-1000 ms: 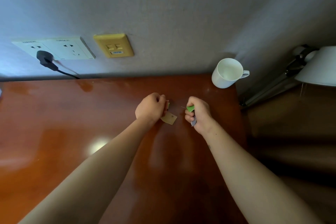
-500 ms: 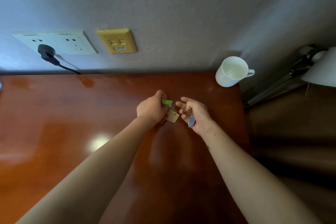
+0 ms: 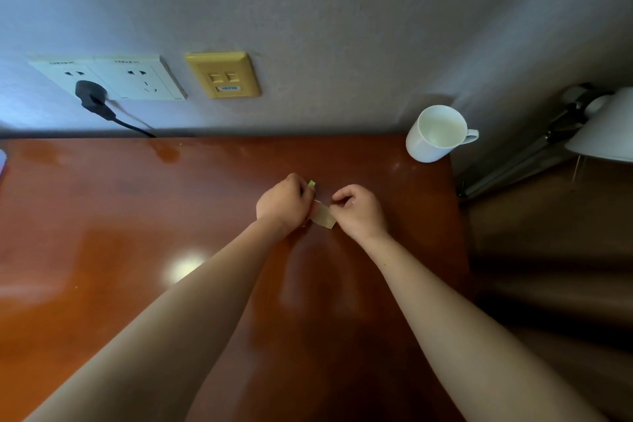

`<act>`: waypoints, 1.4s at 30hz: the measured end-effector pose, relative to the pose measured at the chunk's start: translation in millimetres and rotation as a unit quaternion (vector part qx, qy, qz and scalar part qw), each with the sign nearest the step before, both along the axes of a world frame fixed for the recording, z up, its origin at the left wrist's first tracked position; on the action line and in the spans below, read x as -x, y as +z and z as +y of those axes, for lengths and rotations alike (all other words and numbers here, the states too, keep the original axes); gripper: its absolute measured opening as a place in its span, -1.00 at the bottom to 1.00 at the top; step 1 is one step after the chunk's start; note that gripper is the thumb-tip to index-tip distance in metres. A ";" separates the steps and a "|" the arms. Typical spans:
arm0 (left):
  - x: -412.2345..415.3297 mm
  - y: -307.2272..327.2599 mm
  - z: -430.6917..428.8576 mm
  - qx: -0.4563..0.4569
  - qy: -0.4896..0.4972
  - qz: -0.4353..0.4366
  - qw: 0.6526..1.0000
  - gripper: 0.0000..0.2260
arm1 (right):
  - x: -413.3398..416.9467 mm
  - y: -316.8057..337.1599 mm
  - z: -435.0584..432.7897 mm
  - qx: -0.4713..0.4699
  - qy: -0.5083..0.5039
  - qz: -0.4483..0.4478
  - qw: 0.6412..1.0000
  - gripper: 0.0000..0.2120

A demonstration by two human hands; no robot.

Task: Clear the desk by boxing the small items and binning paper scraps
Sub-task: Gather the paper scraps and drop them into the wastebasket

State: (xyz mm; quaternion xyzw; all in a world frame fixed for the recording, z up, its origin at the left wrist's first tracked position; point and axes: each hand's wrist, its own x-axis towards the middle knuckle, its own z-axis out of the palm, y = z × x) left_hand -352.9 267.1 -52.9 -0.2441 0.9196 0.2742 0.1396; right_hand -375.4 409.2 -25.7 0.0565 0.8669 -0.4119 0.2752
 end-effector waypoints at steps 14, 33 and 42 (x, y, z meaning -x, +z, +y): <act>-12.1 4.5 -3.6 -0.112 0.088 0.040 0.989 -0.71 | -9.2 -6.8 1.6 -0.187 0.146 0.038 0.971 -0.77; -101.1 92.6 -3.1 -0.396 0.306 0.127 0.856 -0.65 | -85.5 77.7 -12.1 0.363 -0.104 -0.146 0.914 -0.77; -167.8 138.7 -18.2 -0.448 0.360 0.185 0.797 -0.66 | -138.7 102.1 -43.7 0.389 -0.047 -0.175 0.903 -0.81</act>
